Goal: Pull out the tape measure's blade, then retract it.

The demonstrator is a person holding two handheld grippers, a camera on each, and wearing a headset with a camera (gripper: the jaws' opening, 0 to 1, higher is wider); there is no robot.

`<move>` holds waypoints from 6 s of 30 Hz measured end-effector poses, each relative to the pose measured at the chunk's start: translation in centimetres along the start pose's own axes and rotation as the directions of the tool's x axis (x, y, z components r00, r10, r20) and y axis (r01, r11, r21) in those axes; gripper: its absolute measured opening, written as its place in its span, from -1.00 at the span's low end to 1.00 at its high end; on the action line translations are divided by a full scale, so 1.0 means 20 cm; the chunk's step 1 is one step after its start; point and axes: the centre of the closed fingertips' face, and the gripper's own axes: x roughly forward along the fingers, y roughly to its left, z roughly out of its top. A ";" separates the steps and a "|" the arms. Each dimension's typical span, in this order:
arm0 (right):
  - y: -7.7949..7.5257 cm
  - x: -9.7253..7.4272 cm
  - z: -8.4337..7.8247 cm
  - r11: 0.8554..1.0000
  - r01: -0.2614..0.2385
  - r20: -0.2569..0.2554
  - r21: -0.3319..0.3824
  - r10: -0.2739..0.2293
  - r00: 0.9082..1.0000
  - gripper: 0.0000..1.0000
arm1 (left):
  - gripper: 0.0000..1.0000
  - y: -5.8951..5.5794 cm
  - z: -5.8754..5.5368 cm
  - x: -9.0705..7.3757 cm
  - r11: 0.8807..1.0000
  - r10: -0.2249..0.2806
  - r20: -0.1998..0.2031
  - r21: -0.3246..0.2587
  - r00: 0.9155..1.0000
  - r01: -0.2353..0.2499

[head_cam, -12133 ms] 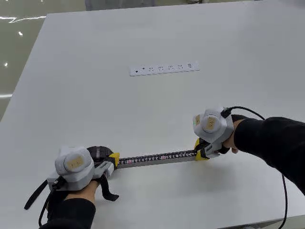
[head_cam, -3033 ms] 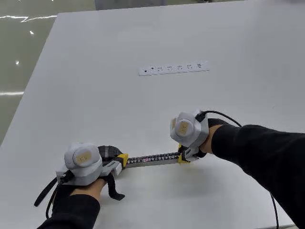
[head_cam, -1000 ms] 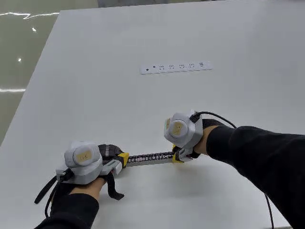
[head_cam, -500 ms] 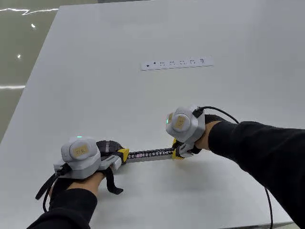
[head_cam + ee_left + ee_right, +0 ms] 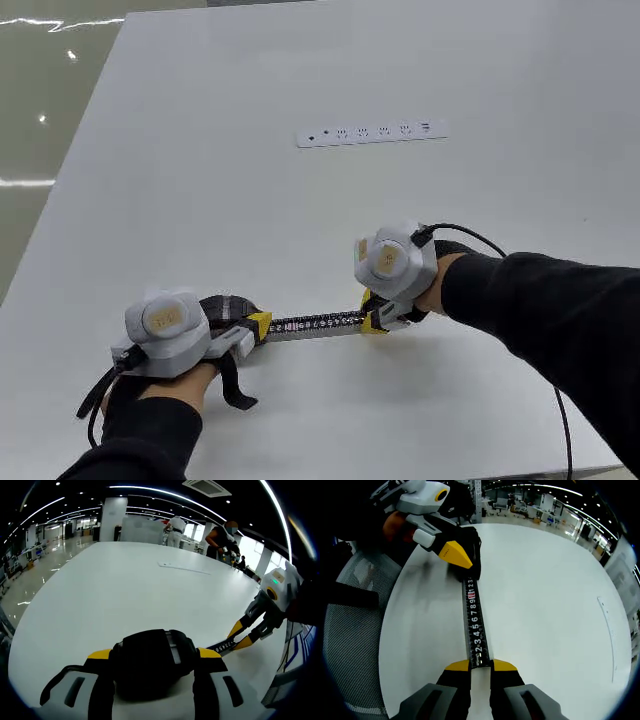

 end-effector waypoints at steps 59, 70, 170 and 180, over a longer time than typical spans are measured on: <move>0.00 0.05 0.10 1.000 0.006 -0.014 -0.004 -0.006 1.000 -0.82 | 0.17 -0.01 -0.01 0.00 1.000 -0.008 -0.020 -0.002 1.000 0.008; 0.00 0.06 0.12 1.000 0.002 -0.007 -0.002 -0.002 1.000 -0.82 | 0.17 0.00 -0.01 0.00 1.000 -0.008 -0.021 -0.004 1.000 0.008; 0.02 0.16 0.33 1.000 0.004 0.082 -0.002 -0.004 0.997 -0.82 | 0.17 -0.01 -0.01 0.00 1.000 -0.010 -0.029 -0.011 1.000 0.010; 0.02 0.17 0.34 1.000 0.009 0.091 0.005 -0.009 0.996 -0.82 | 0.17 -0.01 -0.02 0.00 1.000 -0.013 -0.035 -0.014 0.999 0.013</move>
